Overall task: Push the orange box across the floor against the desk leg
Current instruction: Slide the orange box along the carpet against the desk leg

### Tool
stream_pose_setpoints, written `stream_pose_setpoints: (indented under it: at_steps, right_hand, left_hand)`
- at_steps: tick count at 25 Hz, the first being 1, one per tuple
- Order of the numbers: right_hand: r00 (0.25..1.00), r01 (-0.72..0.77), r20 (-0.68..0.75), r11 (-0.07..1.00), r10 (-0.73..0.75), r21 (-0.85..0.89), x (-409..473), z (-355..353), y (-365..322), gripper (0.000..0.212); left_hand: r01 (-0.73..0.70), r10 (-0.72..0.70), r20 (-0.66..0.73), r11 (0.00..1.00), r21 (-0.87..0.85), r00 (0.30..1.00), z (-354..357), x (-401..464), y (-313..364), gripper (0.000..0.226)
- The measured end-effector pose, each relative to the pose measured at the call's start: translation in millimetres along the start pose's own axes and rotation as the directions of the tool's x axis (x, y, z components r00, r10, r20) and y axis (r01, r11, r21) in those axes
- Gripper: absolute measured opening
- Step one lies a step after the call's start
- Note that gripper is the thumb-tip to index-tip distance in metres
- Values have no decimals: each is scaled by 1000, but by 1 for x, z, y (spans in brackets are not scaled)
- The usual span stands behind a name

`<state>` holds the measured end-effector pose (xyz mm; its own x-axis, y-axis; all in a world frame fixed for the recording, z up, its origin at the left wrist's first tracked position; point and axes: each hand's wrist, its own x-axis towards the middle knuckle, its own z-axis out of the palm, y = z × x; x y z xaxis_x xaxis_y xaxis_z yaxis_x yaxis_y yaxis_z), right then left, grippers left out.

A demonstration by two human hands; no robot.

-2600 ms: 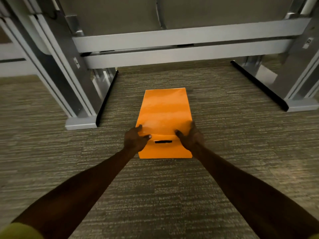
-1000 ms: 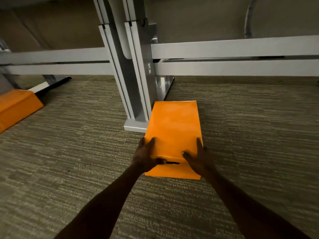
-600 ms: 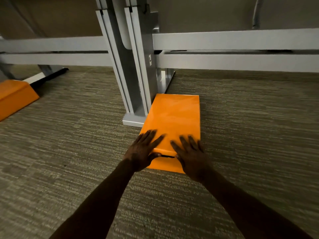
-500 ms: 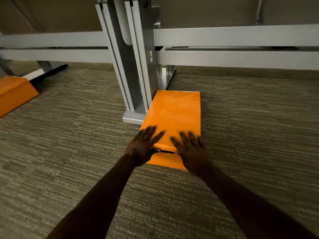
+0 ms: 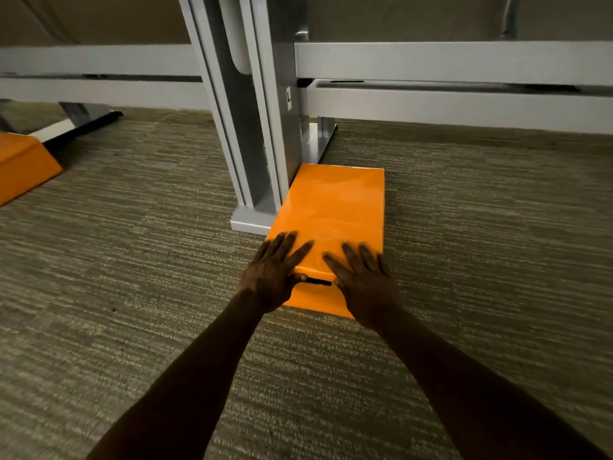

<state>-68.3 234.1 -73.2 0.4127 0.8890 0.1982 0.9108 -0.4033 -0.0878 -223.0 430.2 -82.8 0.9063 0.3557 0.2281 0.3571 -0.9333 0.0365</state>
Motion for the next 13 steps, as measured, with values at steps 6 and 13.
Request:
stream_pose_setpoints:
  at_steps: [6, 13]
  right_hand:
    - [1000, -15, -27, 1000, 15, -14, 0, 5, 1, 54]
    - [999, -45, 22, 994, 44, 97, 4, 1, -1, 64]
  left_hand:
    - [-150, 174, -117, 971, 186, 978, 32, -32, 10, 77]
    - [-152, 170, -101, 974, 166, 980, 24, -32, 4, 89]
